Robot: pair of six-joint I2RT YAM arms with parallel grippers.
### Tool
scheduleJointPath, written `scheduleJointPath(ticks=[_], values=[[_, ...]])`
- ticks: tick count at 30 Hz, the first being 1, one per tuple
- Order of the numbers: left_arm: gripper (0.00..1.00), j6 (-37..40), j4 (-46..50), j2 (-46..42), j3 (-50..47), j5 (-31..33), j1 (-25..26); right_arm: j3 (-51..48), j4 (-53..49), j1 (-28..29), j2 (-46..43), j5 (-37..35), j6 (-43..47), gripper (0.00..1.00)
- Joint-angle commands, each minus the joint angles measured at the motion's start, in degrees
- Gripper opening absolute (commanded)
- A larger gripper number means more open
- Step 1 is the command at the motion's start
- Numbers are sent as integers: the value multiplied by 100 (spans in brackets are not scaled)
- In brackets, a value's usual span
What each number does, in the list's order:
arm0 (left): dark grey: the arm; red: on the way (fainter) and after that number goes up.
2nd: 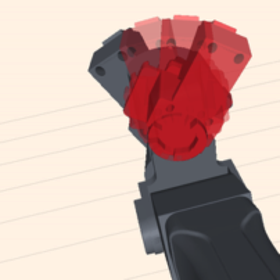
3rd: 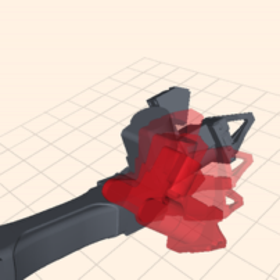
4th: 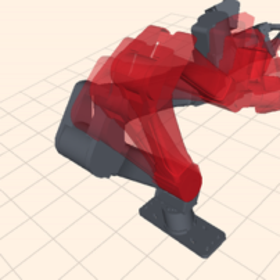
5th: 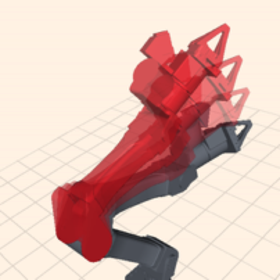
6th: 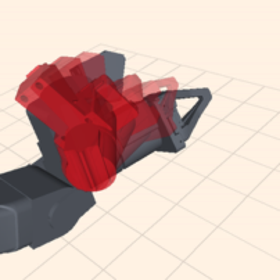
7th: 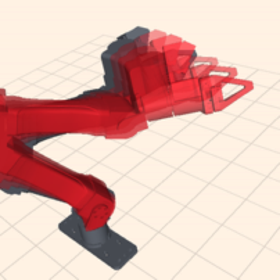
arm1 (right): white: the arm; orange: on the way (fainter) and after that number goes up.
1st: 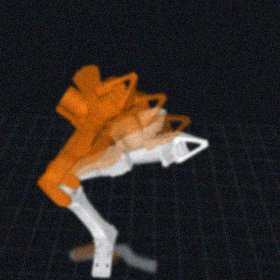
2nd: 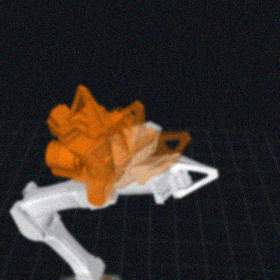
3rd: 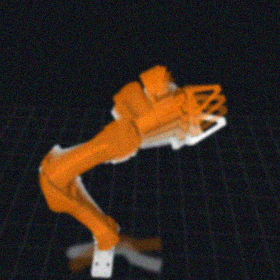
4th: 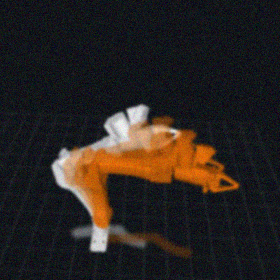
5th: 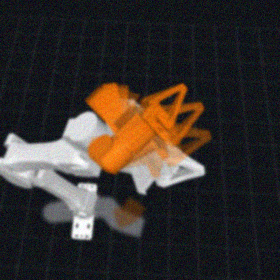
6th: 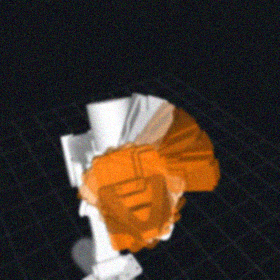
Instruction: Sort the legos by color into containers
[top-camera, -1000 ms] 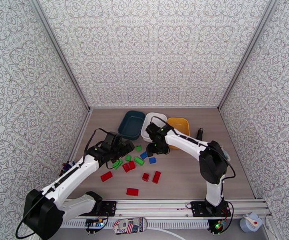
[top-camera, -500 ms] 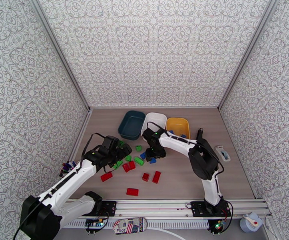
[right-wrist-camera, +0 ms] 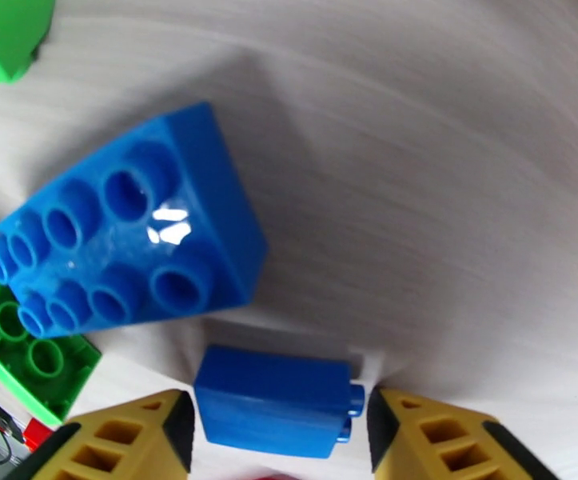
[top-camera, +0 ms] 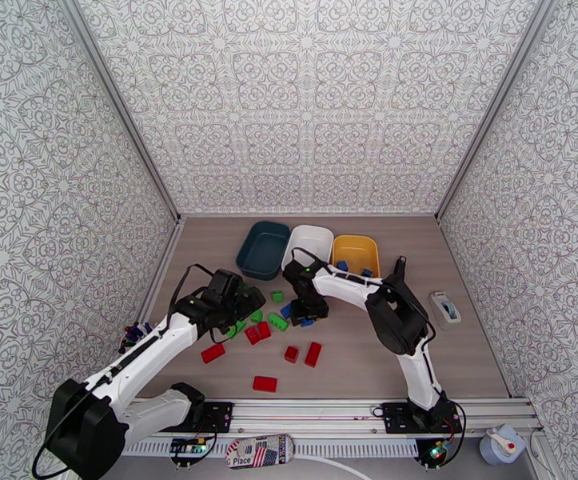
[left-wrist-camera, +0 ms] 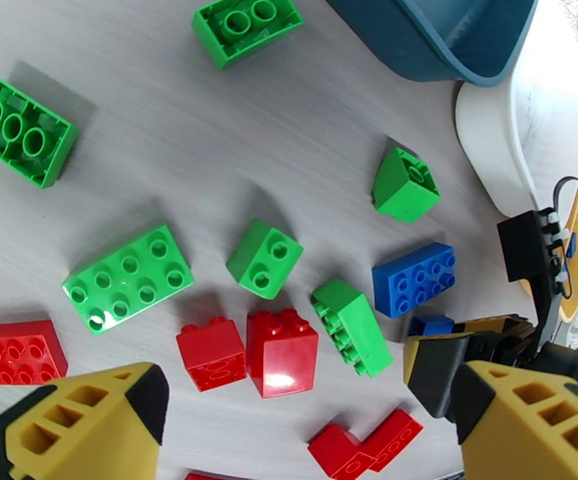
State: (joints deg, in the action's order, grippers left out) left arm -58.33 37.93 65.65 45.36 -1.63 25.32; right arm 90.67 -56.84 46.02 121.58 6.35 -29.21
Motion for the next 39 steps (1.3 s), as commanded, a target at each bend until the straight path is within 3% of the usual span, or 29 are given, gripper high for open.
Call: scheduleJointPath(ticks=[1,12,17,23,32,39], values=[[99,49,12,51,208,-3,-52,67,72,57,219,-18,-109,55],[99,119,-181,528,581,60,280,-117,-77,-143,-595,-295,-155,43],[99,213,-493,1253,1118,-24,591,-461,-138,-706,-1319,-342,-139,42],[99,769,-494,2550,2551,-379,1010,-486,-344,-1720,-1915,-362,39,41],[99,1329,-49,3969,4778,-699,1282,843,-915,-2749,-1304,-400,290,42],[99,1573,345,4138,5470,-618,1186,2192,-1413,-2897,-568,-357,407,59]])
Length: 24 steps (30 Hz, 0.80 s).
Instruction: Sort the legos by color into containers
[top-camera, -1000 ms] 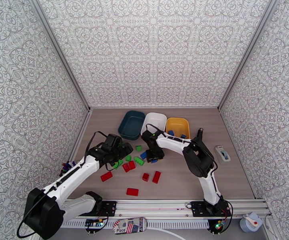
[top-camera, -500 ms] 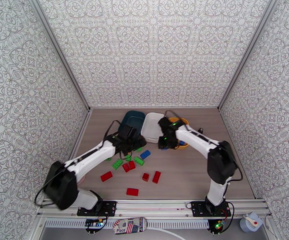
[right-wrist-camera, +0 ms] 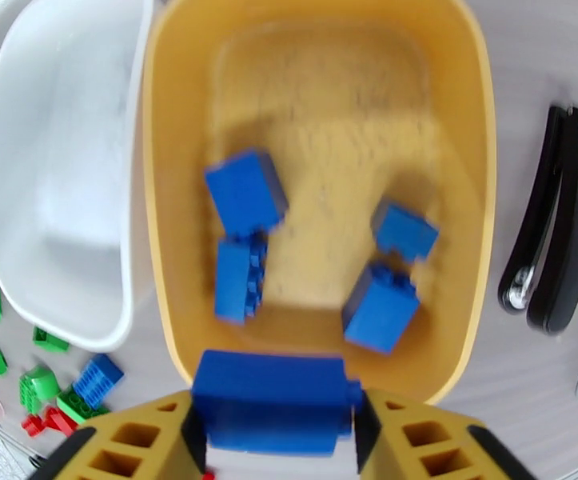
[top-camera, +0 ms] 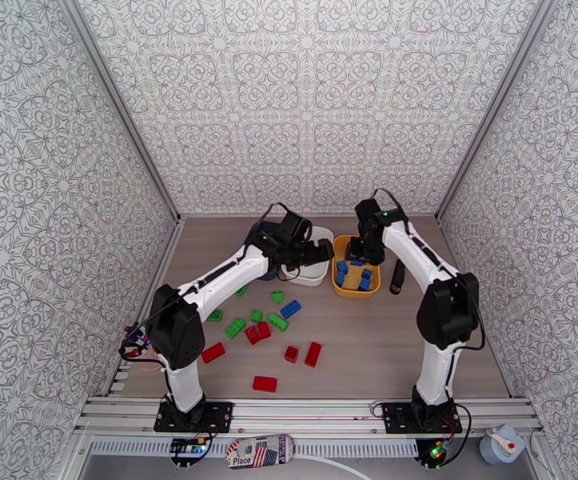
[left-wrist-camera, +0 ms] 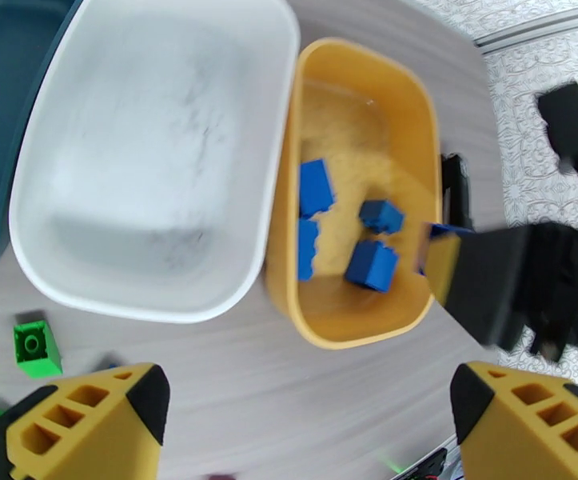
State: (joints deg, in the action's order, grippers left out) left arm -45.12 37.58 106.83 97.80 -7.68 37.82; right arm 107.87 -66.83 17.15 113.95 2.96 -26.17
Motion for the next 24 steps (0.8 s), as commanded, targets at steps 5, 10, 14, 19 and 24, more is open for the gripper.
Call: scheduleJointPath(ticks=[5,10,14,19,24], values=[[99,292,358,-474,-422,201,-191,723,-525,-1,271,68,140,61],[99,6,77,-1244,-1653,325,-494,215,-164,290,-29,310,144,63],[99,-268,-77,-1862,-2551,400,-808,-126,8,776,-108,368,106,64],[99,-580,-164,-2588,-3442,452,-1234,-337,168,1575,-33,326,61,65],[98,-557,-51,-2994,-3857,450,-1484,-463,307,2225,180,400,-6,65]])
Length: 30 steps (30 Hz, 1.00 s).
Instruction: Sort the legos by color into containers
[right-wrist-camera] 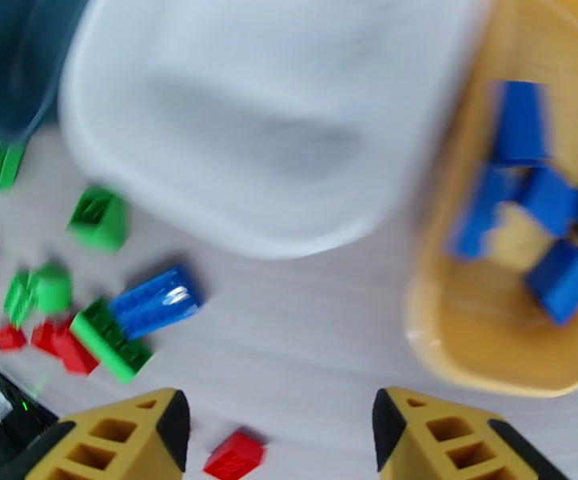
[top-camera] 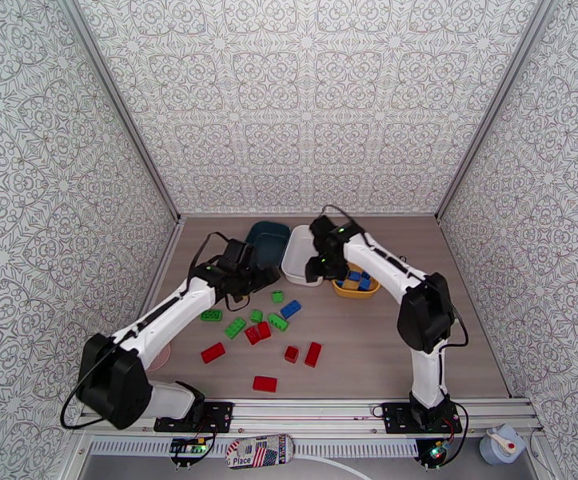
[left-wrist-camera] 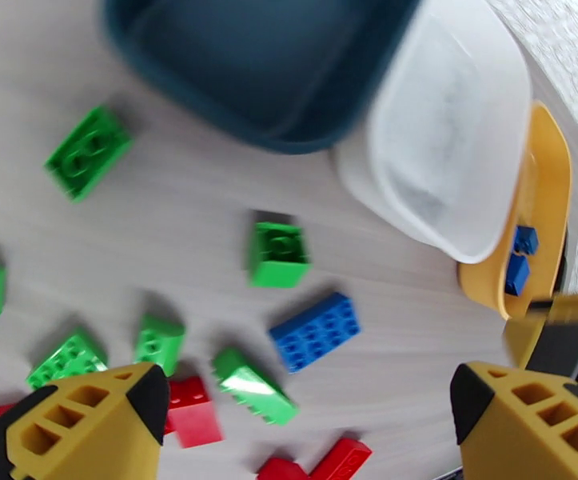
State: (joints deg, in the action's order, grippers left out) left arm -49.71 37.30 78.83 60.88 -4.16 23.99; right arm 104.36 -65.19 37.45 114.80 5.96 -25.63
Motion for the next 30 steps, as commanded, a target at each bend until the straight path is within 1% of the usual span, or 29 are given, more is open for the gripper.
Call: scheduleJointPath(ticks=[1,5,9,12,16,18,21,25,30], values=[[98,-4,-4,-225,-206,55,-105,-164,166,287,127,90,-91,65],[93,505,163,-102,-182,-146,-85,-650,480,331,-66,307,-284,62],[87,1186,395,128,-20,-163,48,-1237,619,316,-592,262,-320,60],[84,1776,537,424,247,-83,292,-1758,634,199,-1105,191,-351,56],[81,2500,753,1095,748,-22,823,-2549,744,-115,-1853,245,-483,54],[76,2829,900,1527,1126,-13,1085,-2890,779,-278,-2209,269,-554,55],[71,3223,1096,2135,1567,68,1320,-3221,761,-413,-2581,257,-638,54],[70,3504,1259,2749,1935,222,1419,-3519,759,-426,-2855,241,-748,54],[70,3699,1297,3129,2145,254,1455,-3851,822,-438,-3142,207,-947,54]])
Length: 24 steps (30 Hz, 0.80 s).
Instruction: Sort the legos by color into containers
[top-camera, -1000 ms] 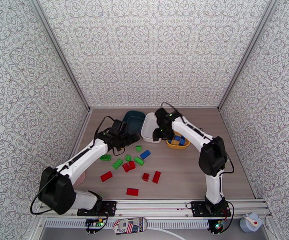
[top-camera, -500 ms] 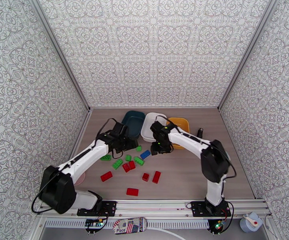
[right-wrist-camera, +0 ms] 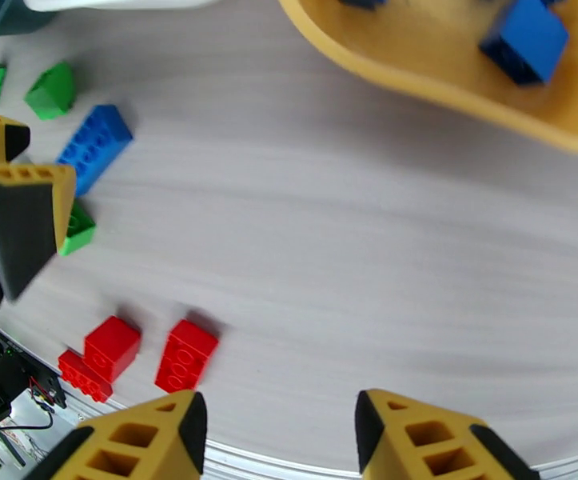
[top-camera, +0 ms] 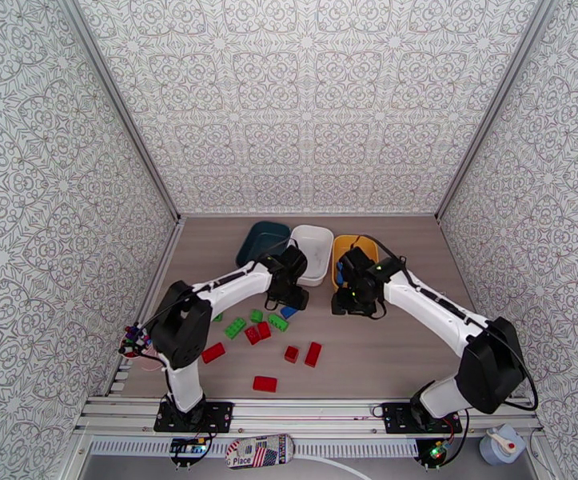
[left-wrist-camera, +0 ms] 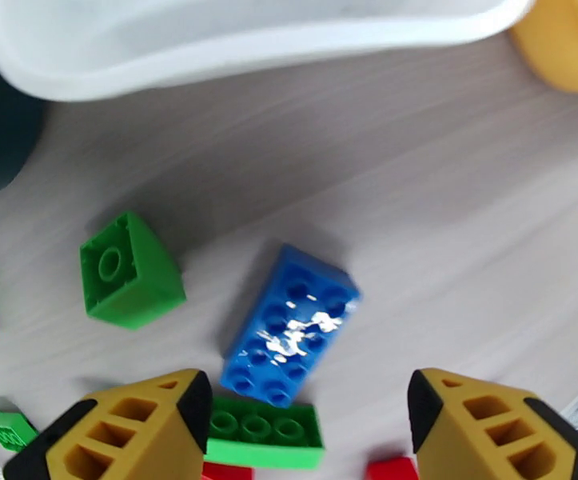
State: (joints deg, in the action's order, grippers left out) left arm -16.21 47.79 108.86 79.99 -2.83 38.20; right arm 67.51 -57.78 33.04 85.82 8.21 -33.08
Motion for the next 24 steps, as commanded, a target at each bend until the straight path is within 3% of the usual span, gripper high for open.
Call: scheduleJointPath(ticks=[1,14,24], values=[[69,375,240,183,235,121,55,-203,91,1,-282,-25,-229,54],[62,271,51,710,175,67,152,-350,162,1,-373,-87,-414,54],[39,98,220,566,367,376,283,-223,133,-79,-362,-199,-592,57]])
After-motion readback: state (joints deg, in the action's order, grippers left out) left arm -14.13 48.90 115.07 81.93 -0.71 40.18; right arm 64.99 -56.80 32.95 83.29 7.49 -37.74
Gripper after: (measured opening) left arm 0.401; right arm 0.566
